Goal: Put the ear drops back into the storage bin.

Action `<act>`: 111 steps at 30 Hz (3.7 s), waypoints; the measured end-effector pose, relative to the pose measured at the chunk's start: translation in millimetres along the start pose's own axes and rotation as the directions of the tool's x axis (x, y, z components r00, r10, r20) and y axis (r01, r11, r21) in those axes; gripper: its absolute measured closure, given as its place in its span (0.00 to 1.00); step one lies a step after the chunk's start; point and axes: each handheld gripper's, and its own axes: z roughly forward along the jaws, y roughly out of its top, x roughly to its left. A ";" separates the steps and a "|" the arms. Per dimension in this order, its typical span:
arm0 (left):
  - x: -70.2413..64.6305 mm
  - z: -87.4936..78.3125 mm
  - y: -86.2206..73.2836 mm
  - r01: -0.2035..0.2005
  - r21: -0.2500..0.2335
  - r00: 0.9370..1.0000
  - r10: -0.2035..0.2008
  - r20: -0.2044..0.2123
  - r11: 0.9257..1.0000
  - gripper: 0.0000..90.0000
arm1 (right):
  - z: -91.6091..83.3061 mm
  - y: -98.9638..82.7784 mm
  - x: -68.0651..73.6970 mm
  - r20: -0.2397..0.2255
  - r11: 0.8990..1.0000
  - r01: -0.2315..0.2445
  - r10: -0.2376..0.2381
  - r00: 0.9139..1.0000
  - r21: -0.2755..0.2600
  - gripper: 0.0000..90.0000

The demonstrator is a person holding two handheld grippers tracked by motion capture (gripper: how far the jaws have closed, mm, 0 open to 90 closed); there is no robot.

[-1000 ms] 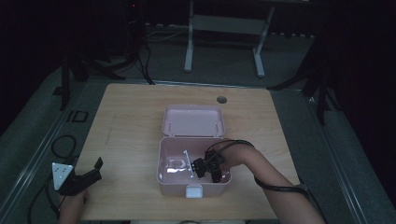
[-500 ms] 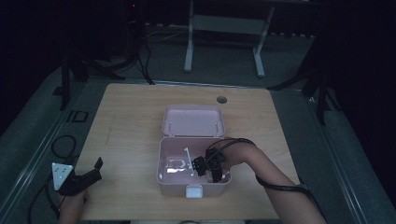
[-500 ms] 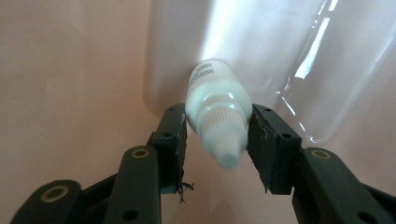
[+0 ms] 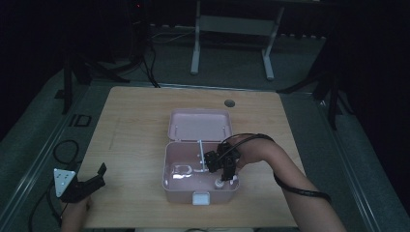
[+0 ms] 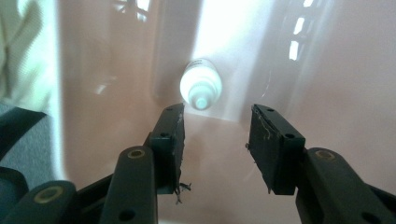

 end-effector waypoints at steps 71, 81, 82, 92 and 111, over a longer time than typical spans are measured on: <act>-0.2 -0.2 -0.1 0.000 -0.001 1.000 0.000 -0.003 1.000 0.01 | 114.5 -178.7 10.9 0.241 0.590 -0.593 0.790 0.563 -0.548 0.15; 0.4 -0.2 -0.1 0.005 -0.001 1.000 -0.005 -0.003 1.000 0.01 | 128.1 -206.0 22.3 0.197 0.397 -0.619 0.909 0.367 -0.677 0.15; 0.4 -0.2 -0.1 0.006 -0.001 1.000 -0.006 -0.003 1.000 0.01 | 130.2 -207.2 23.0 0.191 0.387 -0.624 0.914 0.359 -0.679 0.14; 0.5 0.2 0.1 0.008 0.002 1.000 -0.008 -0.002 1.000 0.01 | 141.1 -218.5 29.9 0.105 0.278 -0.634 0.949 0.297 -0.722 0.14; 1.0 0.4 0.2 0.009 0.004 1.000 -0.009 -0.002 1.000 0.01 | 144.8 -247.3 36.0 -0.160 0.011 -0.604 0.960 0.228 -0.797 0.16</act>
